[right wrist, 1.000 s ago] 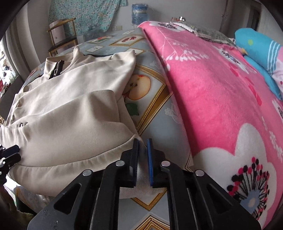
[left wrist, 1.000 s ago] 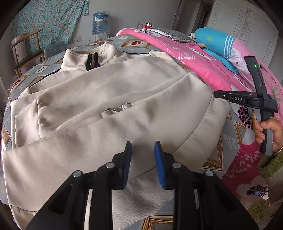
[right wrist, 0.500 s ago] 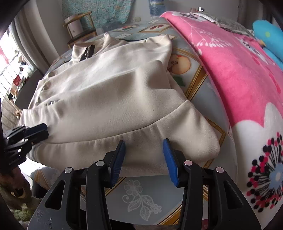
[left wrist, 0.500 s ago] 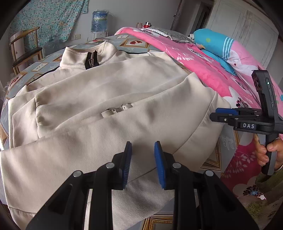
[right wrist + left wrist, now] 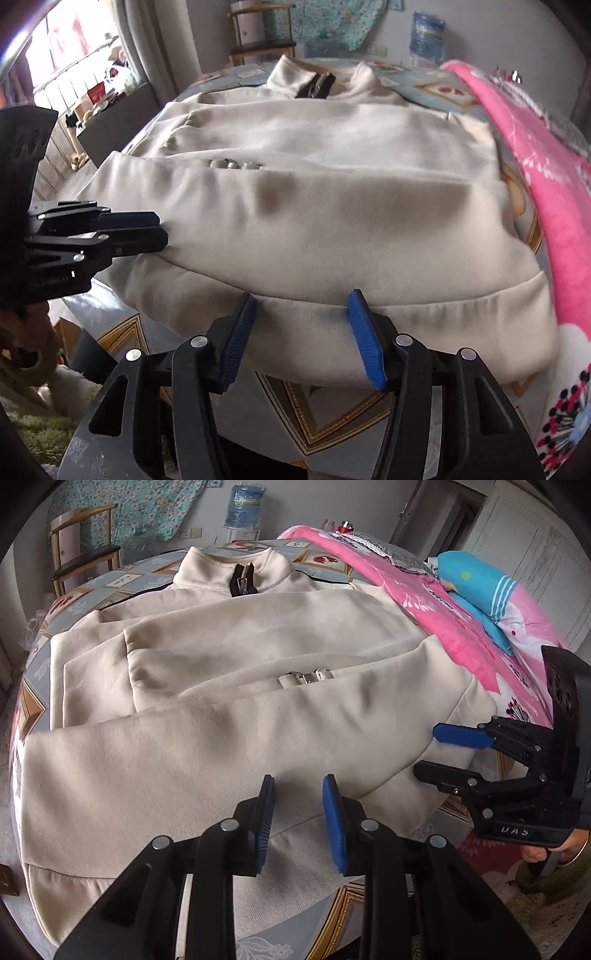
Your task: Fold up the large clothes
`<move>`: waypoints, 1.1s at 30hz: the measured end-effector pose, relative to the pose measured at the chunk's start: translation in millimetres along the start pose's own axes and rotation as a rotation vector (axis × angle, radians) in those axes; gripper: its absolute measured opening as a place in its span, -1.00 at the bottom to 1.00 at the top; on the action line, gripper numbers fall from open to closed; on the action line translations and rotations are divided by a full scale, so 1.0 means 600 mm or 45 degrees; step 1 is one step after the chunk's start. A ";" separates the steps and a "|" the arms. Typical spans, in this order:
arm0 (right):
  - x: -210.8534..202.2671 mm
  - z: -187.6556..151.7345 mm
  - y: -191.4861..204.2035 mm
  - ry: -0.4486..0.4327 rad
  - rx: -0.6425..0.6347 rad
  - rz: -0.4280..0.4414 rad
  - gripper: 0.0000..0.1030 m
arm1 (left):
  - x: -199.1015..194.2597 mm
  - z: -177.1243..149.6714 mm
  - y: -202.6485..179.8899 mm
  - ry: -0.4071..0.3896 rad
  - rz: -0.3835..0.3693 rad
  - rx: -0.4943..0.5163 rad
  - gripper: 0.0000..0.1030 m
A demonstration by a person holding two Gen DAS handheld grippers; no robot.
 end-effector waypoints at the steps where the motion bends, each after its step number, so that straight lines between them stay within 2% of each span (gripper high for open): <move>1: -0.005 0.003 0.002 0.013 -0.014 0.000 0.02 | -0.005 0.005 0.002 0.000 0.009 0.004 -0.49; 4: -0.033 0.040 -0.017 -0.039 0.042 0.059 0.06 | -0.027 0.042 0.012 -0.036 0.014 0.022 -0.49; 7: -0.058 0.111 -0.059 -0.137 0.117 0.102 0.29 | -0.054 0.113 0.038 -0.091 0.047 0.026 -0.44; 8: -0.059 0.139 -0.075 -0.162 0.140 0.111 0.29 | -0.060 0.140 0.049 -0.112 0.052 0.012 -0.41; 11: -0.046 0.228 -0.131 -0.205 0.230 0.105 0.34 | -0.060 0.220 0.087 -0.145 0.081 -0.062 -0.26; 13: -0.016 0.283 -0.163 -0.193 0.311 0.114 0.37 | -0.042 0.267 0.112 -0.142 0.085 -0.110 0.07; 16: 0.054 0.353 -0.199 -0.128 0.431 0.162 0.42 | 0.013 0.333 0.160 -0.131 0.081 -0.238 0.30; 19: 0.145 0.404 -0.224 -0.020 0.493 0.136 0.42 | 0.093 0.387 0.215 -0.079 0.114 -0.390 0.33; 23: 0.288 0.455 -0.232 0.159 0.441 0.037 0.42 | 0.214 0.438 0.262 0.025 0.174 -0.462 0.33; 27: 0.394 0.454 -0.226 0.361 0.327 -0.044 0.42 | 0.304 0.444 0.291 0.140 0.258 -0.475 0.33; 30: 0.429 0.433 -0.227 0.465 0.262 -0.103 0.41 | 0.336 0.426 0.295 0.220 0.320 -0.429 0.33; 32: 0.432 0.423 -0.227 0.491 0.204 -0.137 0.25 | 0.342 0.416 0.297 0.240 0.338 -0.388 0.23; 33: 0.429 0.420 -0.223 0.495 0.197 -0.123 0.14 | 0.341 0.412 0.295 0.247 0.338 -0.372 0.07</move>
Point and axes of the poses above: each gripper's, at about its wrist camera, not at the fingertips, and x roughly the way its jaws point, y to its left, z to its top, the point moved 9 cm from there along x, roughly the way its jaws point, and after that the axes turned 13 degrees about -y, right-handed, at the moved point
